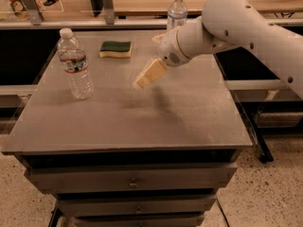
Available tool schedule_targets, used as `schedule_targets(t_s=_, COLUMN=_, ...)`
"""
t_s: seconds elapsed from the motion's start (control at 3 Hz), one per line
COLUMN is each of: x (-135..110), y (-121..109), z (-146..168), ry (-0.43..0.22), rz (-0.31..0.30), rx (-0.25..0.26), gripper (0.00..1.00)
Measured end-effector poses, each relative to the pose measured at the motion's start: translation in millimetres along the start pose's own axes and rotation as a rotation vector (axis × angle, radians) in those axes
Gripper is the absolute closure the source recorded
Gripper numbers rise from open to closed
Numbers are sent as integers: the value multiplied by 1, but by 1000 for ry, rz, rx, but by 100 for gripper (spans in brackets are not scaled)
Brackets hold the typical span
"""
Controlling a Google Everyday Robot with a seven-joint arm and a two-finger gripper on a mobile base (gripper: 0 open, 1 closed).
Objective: Pick sponge
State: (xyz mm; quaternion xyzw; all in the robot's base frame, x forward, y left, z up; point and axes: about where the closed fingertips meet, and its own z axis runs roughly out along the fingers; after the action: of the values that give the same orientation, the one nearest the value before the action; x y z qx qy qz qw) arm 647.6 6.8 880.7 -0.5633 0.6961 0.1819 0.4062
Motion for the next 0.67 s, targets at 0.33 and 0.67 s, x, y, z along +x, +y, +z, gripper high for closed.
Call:
schedule_targets(t_s=0.33, x=1, y=-17, z=21, ry=-8, rz=22, rx=-9, gripper=0)
schedule_targets(t_s=0.67, x=-3, y=-30, z=36, ry=-5, rz=22, rx=-31, gripper=0)
